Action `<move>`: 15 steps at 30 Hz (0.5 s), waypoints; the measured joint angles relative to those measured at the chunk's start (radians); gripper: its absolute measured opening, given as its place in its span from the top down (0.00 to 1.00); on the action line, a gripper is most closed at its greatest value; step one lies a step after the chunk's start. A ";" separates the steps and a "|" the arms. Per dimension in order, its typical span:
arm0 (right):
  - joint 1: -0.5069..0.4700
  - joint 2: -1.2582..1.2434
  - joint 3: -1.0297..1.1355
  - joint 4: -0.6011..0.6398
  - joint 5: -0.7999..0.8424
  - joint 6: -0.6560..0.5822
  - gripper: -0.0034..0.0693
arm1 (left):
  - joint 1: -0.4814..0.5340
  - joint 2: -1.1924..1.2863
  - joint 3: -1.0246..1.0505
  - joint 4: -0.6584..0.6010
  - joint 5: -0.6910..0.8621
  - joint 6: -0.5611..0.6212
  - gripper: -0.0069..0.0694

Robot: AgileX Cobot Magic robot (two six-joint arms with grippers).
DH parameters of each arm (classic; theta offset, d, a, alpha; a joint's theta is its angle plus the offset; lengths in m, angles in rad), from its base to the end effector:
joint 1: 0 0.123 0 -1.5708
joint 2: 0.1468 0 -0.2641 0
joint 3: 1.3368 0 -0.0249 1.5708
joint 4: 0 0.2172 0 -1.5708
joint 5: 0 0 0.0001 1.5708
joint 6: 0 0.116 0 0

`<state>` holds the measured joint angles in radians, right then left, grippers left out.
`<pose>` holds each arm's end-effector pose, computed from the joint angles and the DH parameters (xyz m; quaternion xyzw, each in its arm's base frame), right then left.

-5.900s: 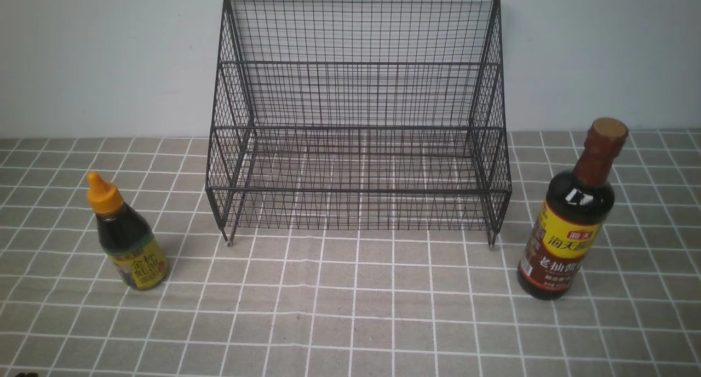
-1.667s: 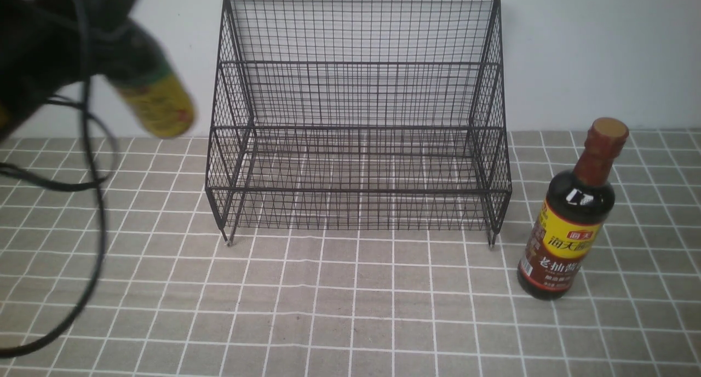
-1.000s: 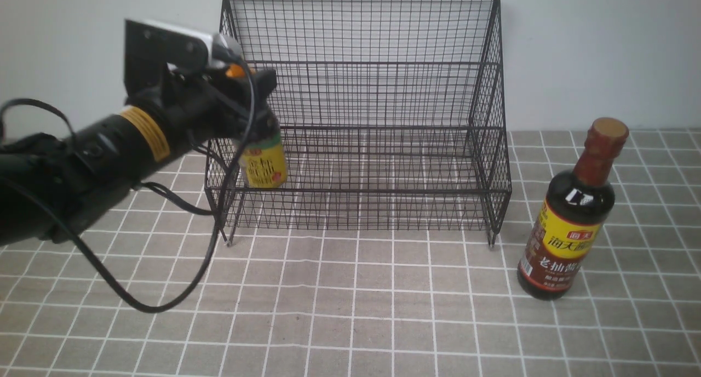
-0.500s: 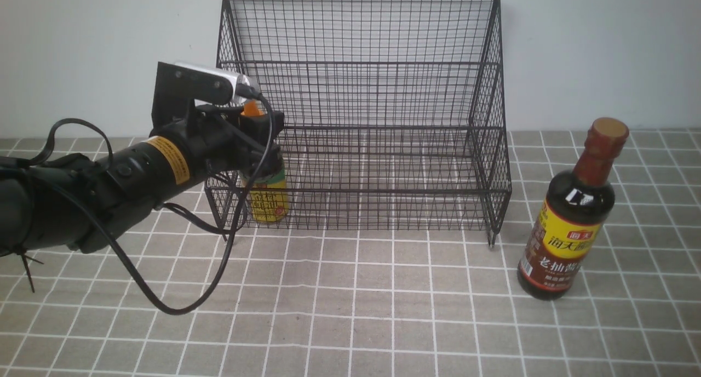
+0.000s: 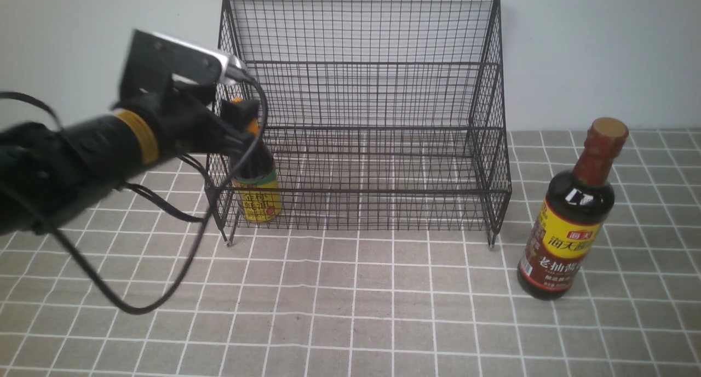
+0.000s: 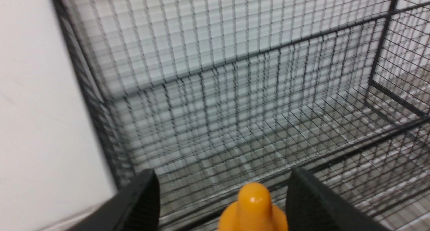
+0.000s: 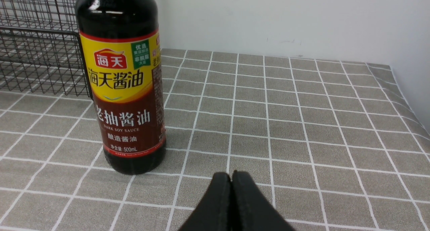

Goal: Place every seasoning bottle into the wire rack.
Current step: Use the right arm to grab the condiment bottle closest to it

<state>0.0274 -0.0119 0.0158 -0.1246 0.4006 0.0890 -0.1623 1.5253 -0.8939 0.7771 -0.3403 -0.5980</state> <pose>0.0630 -0.0039 0.1655 -0.0073 0.8090 -0.0192 0.5875 0.3245 -0.0806 0.2615 0.1932 0.7777 -0.0985 0.5900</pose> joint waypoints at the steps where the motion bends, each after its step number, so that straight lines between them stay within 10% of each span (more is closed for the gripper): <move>1: 0.000 0.000 0.000 0.000 0.000 0.000 0.97 | 0.000 -0.047 0.000 0.006 0.068 0.000 0.32; 15: 0.000 0.000 0.000 0.000 0.000 0.000 0.97 | -0.056 -0.467 0.000 -0.038 0.885 -0.117 0.90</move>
<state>0.0274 -0.0119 0.0158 -0.1246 0.4006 0.0890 -0.2184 1.0588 -0.8939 0.7386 0.5444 -0.7149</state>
